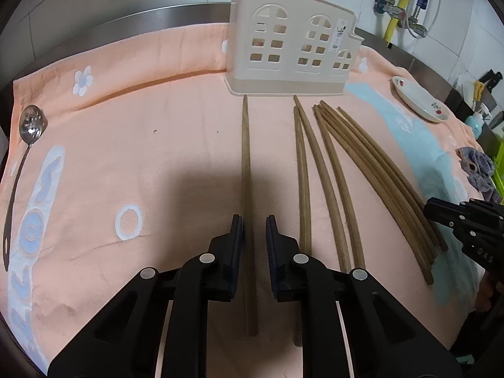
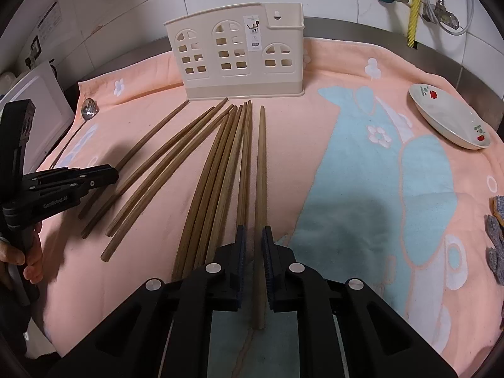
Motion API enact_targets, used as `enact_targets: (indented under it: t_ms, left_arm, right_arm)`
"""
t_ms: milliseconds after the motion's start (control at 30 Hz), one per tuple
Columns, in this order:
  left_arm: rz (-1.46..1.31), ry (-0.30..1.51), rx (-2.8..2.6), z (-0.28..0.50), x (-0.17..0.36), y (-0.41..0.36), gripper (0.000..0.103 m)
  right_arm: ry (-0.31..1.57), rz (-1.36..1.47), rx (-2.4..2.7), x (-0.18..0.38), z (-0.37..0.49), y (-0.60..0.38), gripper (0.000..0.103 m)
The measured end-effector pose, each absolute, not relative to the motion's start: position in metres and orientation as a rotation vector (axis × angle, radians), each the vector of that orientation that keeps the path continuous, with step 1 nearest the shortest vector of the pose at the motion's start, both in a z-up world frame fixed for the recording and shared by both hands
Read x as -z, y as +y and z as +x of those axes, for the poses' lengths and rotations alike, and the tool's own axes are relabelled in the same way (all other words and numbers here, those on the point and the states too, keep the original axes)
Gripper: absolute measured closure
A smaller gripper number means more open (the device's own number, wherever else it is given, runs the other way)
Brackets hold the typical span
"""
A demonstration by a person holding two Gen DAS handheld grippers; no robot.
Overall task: Organize utensils
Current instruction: 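Lower the left tool onto one wooden chopstick and close it while the right tool grasps another, then lift the held chopstick with the left tool toward the white holder while the right tool carries its own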
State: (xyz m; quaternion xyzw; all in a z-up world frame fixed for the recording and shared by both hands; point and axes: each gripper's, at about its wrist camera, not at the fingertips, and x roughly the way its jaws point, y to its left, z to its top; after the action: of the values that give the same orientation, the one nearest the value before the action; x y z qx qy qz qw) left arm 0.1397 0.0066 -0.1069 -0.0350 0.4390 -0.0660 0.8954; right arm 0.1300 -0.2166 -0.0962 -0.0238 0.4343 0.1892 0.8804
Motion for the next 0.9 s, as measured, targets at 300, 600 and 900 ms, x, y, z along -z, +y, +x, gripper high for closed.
enact_targets:
  t_ms: [300,600,900]
  left_arm:
    - [-0.068,0.909,0.135,0.144,0.11,0.008,0.089]
    - [-0.082,0.905,0.138,0.145,0.111,0.011,0.094]
    - [-0.077,0.906,0.129,0.145,0.109,0.009,0.098]
  right_arm:
    - [0.91,-0.052,-0.381,0.102,0.134,-0.217,0.092]
    - [0.917,0.008,-0.386,0.102,0.136,-0.225,0.093]
    - [0.879,-0.076,-0.356,0.101,0.131,-0.216,0.096]
